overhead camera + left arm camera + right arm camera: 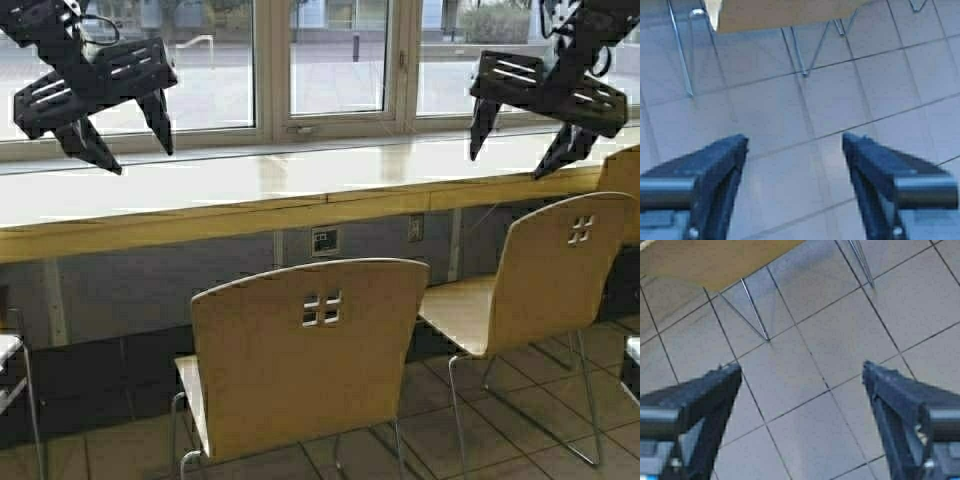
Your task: Push the chairs under the table
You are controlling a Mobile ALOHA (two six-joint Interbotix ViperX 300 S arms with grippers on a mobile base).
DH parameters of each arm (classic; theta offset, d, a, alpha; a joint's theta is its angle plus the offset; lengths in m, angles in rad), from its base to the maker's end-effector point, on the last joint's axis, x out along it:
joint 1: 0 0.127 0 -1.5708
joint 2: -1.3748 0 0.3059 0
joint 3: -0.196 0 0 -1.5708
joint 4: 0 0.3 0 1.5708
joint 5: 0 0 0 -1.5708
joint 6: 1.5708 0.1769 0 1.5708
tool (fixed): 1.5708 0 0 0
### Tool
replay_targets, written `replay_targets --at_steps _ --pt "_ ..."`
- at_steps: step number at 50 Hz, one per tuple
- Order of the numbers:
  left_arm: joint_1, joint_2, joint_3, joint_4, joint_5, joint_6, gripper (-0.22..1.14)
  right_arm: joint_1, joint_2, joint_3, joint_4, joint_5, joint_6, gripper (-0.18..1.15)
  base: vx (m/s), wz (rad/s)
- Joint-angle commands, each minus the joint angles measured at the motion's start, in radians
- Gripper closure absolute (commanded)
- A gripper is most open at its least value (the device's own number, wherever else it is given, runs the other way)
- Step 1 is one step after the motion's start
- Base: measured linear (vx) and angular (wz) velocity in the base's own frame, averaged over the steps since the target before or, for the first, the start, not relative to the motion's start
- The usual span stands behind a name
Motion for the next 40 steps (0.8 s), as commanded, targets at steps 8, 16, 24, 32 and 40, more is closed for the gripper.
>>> replay_targets --at_steps 8,16,24,32,40 --pt "-0.046 0.207 -0.063 -0.186 -0.100 -0.282 0.00 -0.003 0.075 -0.080 0.175 0.000 0.005 -0.06 0.22 -0.09" --pt "-0.104 0.376 -0.098 -0.282 -0.173 -0.403 0.00 0.012 0.152 -0.141 0.242 -0.006 0.003 -0.06 0.21 -0.08" --pt "-0.158 0.502 -0.160 -0.402 -0.196 -0.531 0.00 0.060 0.282 -0.236 0.298 0.002 0.006 -0.06 0.22 -0.09" --pt "-0.169 0.555 -0.169 -0.485 -0.212 -0.606 0.00 0.104 0.385 -0.301 0.456 0.003 0.006 -0.06 0.21 -0.11" --pt "-0.172 0.588 -0.152 -0.591 -0.242 -0.637 0.00 0.127 0.472 -0.354 0.588 -0.008 0.005 -0.06 0.17 -0.05"
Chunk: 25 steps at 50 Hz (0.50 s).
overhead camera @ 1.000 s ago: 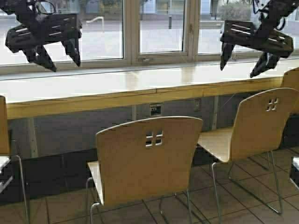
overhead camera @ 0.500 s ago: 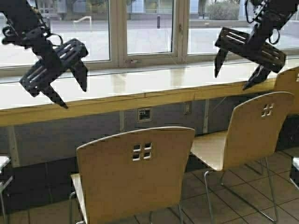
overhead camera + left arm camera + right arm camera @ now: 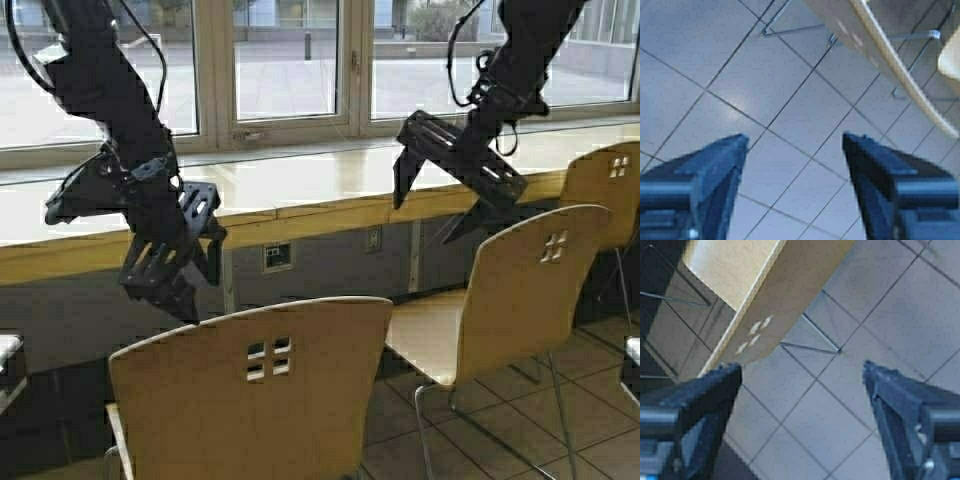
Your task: Push the chairs under the table
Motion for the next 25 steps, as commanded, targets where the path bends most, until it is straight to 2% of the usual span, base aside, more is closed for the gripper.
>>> replay_targets --at_steps 1,12,25 --pt "0.002 0.009 0.002 -0.075 -0.025 -0.008 0.00 0.021 0.040 -0.066 0.092 -0.011 0.000 -0.06 0.17 -0.02" --pt "0.002 0.046 0.011 -0.118 -0.035 -0.014 0.00 0.057 0.130 -0.118 0.249 -0.018 0.000 -0.06 0.16 0.04" --pt "0.002 0.094 -0.009 -0.153 -0.031 -0.020 0.00 0.071 0.252 -0.163 0.328 -0.025 0.002 -0.06 0.15 0.07"
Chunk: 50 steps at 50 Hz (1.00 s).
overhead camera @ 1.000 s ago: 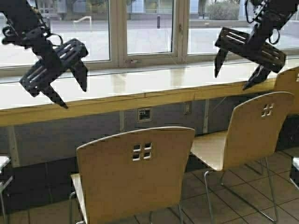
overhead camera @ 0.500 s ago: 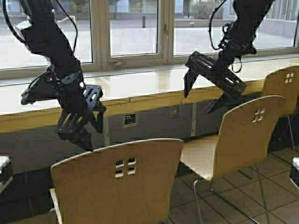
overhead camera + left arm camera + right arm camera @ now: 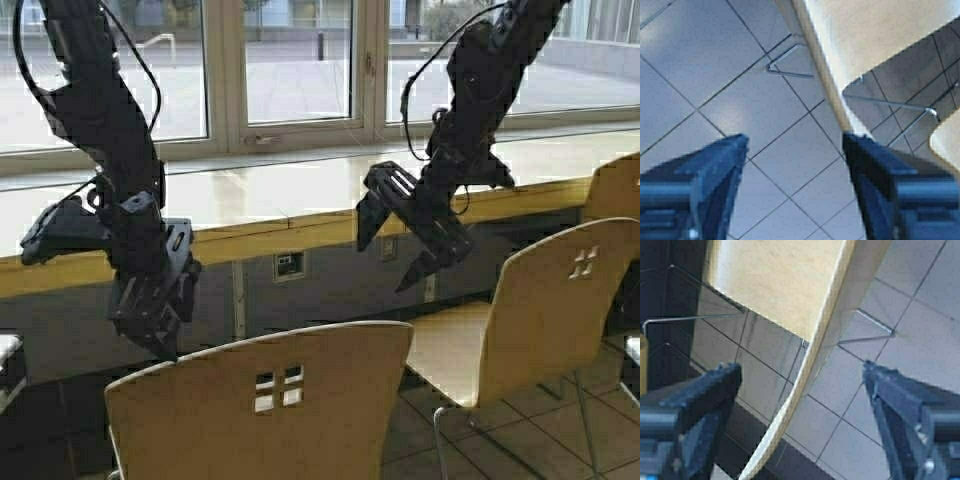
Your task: Push the chairs under the table
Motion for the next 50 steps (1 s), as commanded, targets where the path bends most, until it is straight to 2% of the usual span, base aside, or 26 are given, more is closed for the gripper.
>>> replay_targets --at_steps 1,27,50 --pt "-0.005 0.011 -0.020 -0.023 0.005 -0.003 0.00 -0.002 0.029 -0.021 0.037 -0.005 -0.002 -0.06 0.12 0.09" --pt "-0.040 0.179 -0.110 -0.071 0.037 -0.003 0.00 -0.002 0.195 -0.074 0.078 0.005 0.000 -0.06 0.09 0.07" --pt "-0.040 0.333 -0.225 -0.071 0.040 -0.003 0.00 -0.002 0.416 -0.252 0.097 0.095 -0.002 -0.06 0.03 0.03"
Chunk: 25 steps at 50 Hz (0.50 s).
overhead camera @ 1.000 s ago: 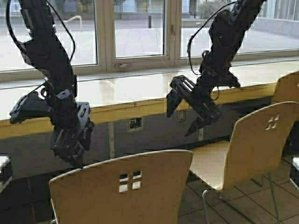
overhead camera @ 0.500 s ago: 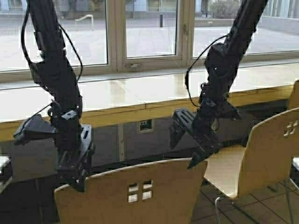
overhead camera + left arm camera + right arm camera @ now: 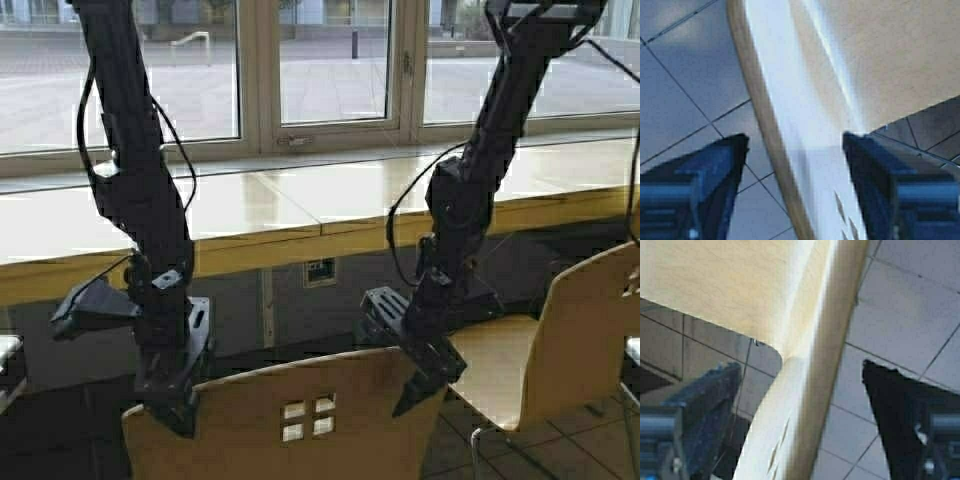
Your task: Push the chairs under the table
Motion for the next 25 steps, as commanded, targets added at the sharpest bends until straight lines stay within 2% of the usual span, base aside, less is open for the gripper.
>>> replay_targets --at_steps 1,8,14,19,25 --pt "-0.003 0.020 -0.040 -0.002 0.002 -0.002 0.00 0.002 0.017 -0.052 0.008 0.029 -0.002 -0.06 0.01 0.01" --pt "-0.003 0.055 -0.084 -0.002 0.008 -0.002 0.04 0.000 0.037 -0.072 0.008 0.035 -0.003 -0.04 0.01 0.01" --pt "-0.003 0.072 -0.114 -0.002 0.017 -0.002 0.21 -0.008 0.051 -0.087 0.006 0.040 -0.006 0.07 0.00 0.00" --pt "-0.003 0.083 -0.121 -0.002 0.025 -0.002 0.48 -0.012 0.063 -0.095 0.006 0.049 -0.008 0.28 0.00 0.00" --pt "0.000 0.089 -0.117 -0.014 0.025 -0.005 0.81 -0.014 0.075 -0.110 0.005 0.072 -0.011 0.68 0.00 0.00"
